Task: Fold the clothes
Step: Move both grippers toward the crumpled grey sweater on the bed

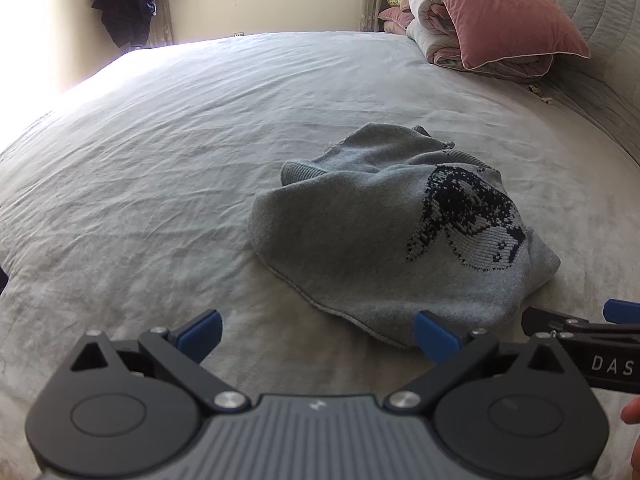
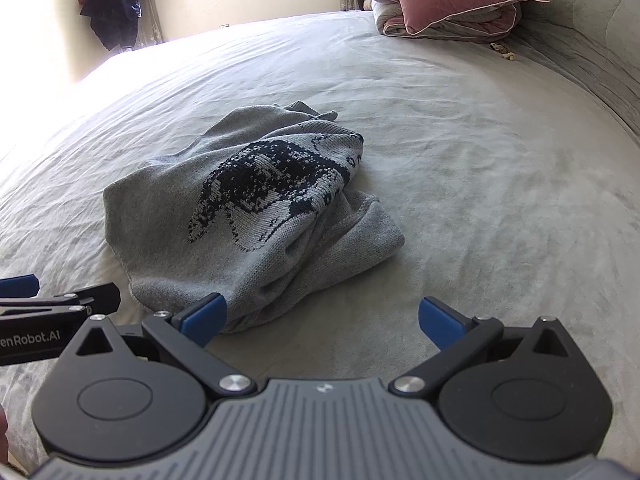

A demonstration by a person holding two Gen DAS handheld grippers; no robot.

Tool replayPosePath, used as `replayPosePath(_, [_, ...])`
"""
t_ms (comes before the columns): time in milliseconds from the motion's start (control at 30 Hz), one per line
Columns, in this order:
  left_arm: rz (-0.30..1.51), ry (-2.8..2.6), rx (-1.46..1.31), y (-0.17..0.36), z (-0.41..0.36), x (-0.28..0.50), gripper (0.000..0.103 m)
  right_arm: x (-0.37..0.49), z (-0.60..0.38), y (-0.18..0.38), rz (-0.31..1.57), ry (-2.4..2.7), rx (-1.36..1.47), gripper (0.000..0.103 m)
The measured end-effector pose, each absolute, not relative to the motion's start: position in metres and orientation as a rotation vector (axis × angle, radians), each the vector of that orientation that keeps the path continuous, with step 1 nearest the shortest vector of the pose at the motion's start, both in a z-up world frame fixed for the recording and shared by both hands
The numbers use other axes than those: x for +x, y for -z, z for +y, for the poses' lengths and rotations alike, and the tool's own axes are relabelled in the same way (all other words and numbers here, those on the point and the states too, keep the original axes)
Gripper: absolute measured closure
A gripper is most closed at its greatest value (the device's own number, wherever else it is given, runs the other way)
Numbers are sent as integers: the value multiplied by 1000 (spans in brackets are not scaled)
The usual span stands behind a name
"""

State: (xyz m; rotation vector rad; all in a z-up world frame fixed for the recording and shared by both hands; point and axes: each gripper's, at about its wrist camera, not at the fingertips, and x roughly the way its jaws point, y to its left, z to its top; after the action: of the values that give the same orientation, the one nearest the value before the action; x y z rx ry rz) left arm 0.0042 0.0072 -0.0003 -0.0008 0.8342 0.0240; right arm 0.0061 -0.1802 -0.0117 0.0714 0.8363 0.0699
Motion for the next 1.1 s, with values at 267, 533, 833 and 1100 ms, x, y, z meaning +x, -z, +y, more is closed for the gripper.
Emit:
replayPosePath(267, [840, -39, -8, 1, 16, 4, 1, 7, -177, 12, 839, -76, 68, 0])
replayPosePath(533, [860, -67, -20, 6, 23, 10, 1, 12, -174, 10, 844, -96, 93, 0])
replayPosePath(833, [854, -51, -36, 2, 28, 9, 1, 14, -161, 12, 860, -121, 81, 0])
replayPosePath(1100, [852, -61, -51, 1, 35, 8, 1, 15, -155, 15, 868, -130, 69, 0])
